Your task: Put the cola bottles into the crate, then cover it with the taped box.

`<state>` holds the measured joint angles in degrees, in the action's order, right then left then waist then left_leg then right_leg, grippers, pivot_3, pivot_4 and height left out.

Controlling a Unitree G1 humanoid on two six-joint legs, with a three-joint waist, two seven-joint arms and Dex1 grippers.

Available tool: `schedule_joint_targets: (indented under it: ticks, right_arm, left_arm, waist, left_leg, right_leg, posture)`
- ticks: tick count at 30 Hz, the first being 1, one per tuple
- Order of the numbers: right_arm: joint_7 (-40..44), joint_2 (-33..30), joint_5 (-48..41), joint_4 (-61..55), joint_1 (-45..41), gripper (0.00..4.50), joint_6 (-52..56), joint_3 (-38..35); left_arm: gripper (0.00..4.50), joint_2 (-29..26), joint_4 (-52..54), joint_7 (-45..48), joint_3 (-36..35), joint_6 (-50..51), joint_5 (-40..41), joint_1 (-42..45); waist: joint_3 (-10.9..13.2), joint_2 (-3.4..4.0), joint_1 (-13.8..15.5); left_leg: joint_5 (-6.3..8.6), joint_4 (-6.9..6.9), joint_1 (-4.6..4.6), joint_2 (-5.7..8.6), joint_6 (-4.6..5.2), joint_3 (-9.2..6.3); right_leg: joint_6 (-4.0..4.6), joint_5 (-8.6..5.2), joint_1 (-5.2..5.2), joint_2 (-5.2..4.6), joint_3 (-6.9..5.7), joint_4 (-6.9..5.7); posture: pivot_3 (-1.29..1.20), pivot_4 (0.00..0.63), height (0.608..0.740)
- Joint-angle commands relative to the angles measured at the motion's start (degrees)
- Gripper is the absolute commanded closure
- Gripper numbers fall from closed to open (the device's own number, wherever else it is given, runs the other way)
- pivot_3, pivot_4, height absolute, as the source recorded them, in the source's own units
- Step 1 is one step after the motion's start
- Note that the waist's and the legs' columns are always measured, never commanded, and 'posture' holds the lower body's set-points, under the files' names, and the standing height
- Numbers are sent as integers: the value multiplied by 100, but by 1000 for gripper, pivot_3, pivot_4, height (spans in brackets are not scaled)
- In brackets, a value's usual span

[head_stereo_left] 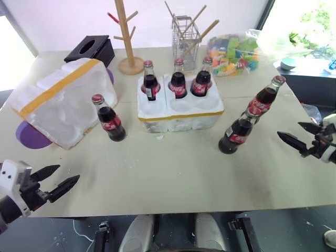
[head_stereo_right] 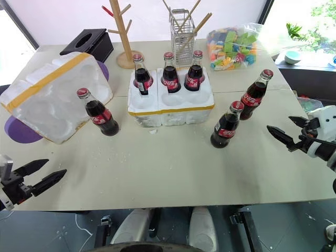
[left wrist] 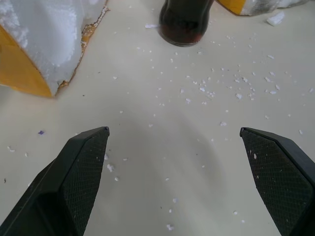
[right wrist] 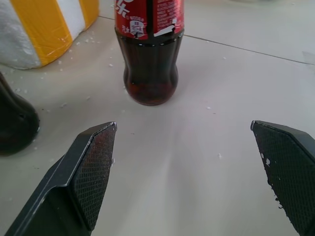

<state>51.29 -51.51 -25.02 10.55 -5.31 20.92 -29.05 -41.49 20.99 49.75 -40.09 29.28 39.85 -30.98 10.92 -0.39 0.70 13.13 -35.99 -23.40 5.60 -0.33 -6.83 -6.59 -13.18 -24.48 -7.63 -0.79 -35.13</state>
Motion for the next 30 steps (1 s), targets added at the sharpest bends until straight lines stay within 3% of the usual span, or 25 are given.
schedule_joint_targets:
  ticks: [1,9,21,25,30]
  right_arm:
    - [-1,-8,-24,-78,-37,0,-71,-45]
    - [-100,65,4,-154,19,0,-148,-54]
    - [-25,47,-108,-174,75,0,-4,-47]
    - [83,-203,-259,-431,83,0,291,-210]
    - [842,-897,-1184,-1695,586,0,1527,-1093]
  left_arm:
    - [45,64,138,9,-84,-128,-95,-71]
    - [45,-84,161,-294,-353,768,507,245]
    - [45,-45,140,-316,-186,563,295,445]
    - [45,-24,21,-605,163,421,253,1308]
    - [45,-182,-364,-654,753,495,172,2414]
  waist:
    - [0,0,-5]
    - [0,-1,-1]
    - [0,0,-1]
    - [-1,1,22]
    - [0,13,17]
  left_leg:
    - [0,0,0,0,0,1]
    - [0,-5,3,-5,4,9]
    - [-3,-5,6,-7,8,19]
    - [-1,-12,4,-14,4,23]
    - [-8,-14,3,-25,13,49]
  right_leg:
    - [0,0,0,0,1,0]
    - [0,2,1,2,4,-5]
    - [3,4,0,3,9,-5]
    - [3,6,5,3,7,-8]
    - [-4,11,8,6,2,-12]
  posture:
    - [0,150,740]
    - [0,150,740]
    - [0,150,740]
    - [0,150,740]
    - [0,150,740]
